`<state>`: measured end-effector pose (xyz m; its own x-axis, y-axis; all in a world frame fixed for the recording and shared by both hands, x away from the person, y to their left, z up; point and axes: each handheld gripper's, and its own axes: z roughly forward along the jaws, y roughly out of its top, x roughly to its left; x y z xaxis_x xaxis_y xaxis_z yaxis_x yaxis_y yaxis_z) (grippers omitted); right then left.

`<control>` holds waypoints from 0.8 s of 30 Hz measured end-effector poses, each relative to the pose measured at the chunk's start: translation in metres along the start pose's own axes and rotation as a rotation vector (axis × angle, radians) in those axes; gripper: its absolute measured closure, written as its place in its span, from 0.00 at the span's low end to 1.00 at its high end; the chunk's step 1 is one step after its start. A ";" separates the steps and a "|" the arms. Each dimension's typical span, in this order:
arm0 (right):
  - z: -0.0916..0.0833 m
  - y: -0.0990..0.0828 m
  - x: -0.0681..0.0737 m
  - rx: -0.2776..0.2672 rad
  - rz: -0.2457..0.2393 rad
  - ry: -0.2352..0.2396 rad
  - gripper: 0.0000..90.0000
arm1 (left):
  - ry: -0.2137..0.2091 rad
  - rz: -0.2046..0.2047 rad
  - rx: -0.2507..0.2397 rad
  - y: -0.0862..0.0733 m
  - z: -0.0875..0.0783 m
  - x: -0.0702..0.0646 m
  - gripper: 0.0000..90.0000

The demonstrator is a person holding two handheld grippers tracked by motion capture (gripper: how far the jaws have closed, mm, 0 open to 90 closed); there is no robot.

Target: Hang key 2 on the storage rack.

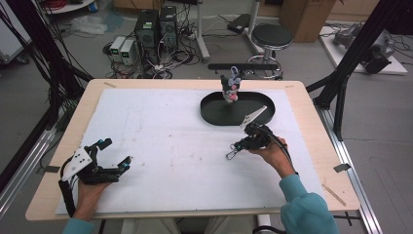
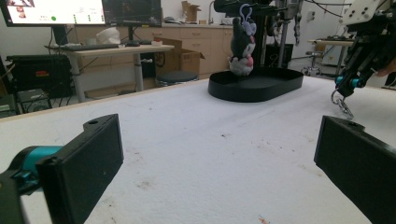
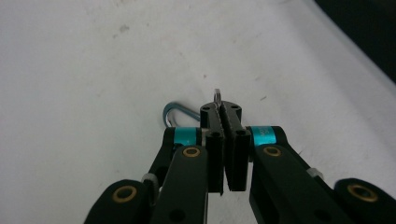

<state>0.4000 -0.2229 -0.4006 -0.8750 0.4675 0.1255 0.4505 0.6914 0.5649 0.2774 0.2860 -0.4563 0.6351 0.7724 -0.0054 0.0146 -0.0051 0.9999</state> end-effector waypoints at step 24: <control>-0.065 0.014 -0.025 -0.329 0.069 -0.045 0.99 | -0.001 0.000 0.000 0.000 0.000 0.000 0.02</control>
<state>0.4165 -0.2612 -0.3430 -0.8326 0.5357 0.1404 0.4202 0.4458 0.7904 0.2775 0.2861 -0.4562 0.6359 0.7717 -0.0059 0.0150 -0.0048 0.9999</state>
